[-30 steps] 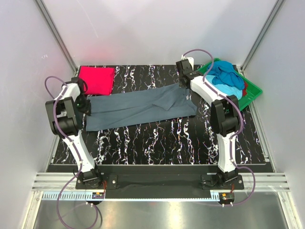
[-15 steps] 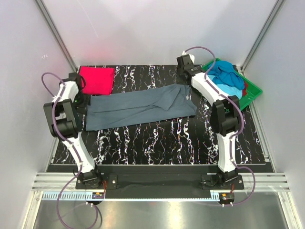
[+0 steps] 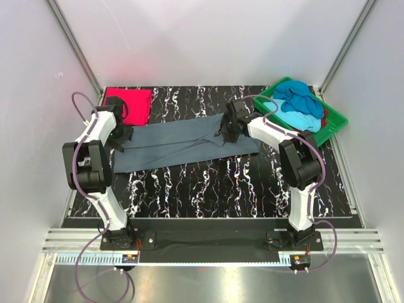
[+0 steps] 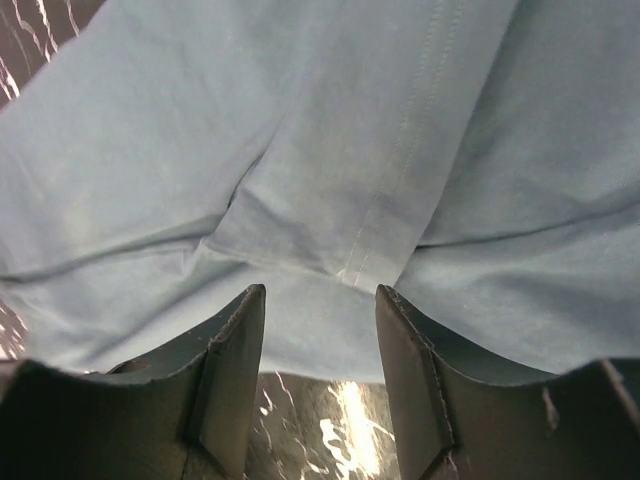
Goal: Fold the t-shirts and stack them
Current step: Fold the tshirt
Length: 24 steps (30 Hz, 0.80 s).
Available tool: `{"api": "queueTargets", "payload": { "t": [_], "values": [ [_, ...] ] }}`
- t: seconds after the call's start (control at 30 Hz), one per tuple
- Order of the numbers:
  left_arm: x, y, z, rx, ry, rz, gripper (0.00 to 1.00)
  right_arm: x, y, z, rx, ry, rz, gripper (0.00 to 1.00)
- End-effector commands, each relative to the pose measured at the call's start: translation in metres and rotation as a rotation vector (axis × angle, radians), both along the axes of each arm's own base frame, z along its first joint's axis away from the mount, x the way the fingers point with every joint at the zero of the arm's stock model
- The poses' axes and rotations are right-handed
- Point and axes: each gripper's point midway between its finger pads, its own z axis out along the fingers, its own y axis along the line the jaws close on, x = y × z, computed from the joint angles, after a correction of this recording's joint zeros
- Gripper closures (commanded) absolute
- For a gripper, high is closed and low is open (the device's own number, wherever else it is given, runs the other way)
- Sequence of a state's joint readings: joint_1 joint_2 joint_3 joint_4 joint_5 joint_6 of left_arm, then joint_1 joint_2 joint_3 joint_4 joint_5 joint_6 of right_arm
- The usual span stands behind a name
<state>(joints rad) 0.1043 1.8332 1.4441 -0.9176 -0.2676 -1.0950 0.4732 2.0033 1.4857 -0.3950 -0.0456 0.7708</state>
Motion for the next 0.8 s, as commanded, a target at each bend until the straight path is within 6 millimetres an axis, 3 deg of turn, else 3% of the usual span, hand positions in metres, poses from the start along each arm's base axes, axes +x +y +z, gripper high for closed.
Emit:
{"api": "queueTargets", "payload": {
  "t": [0.0,0.13,0.5,0.77],
  "values": [
    [-0.006,0.008,-0.010,0.014,0.020,-0.012,0.36,0.019,0.007,0.017,0.101,-0.075,-0.089,0.45],
    [-0.008,0.004,-0.015,-0.009,0.029,-0.050,0.36,0.021,0.003,0.006,0.081,-0.083,-0.093,0.44],
    [-0.004,-0.001,-0.003,-0.034,-0.015,-0.066,0.38,0.016,-0.007,-0.020,0.016,-0.075,-0.137,0.43],
    [0.002,-0.002,0.005,-0.039,-0.040,-0.084,0.39,0.020,0.001,-0.031,0.031,-0.077,-0.126,0.41]
  ]
}}
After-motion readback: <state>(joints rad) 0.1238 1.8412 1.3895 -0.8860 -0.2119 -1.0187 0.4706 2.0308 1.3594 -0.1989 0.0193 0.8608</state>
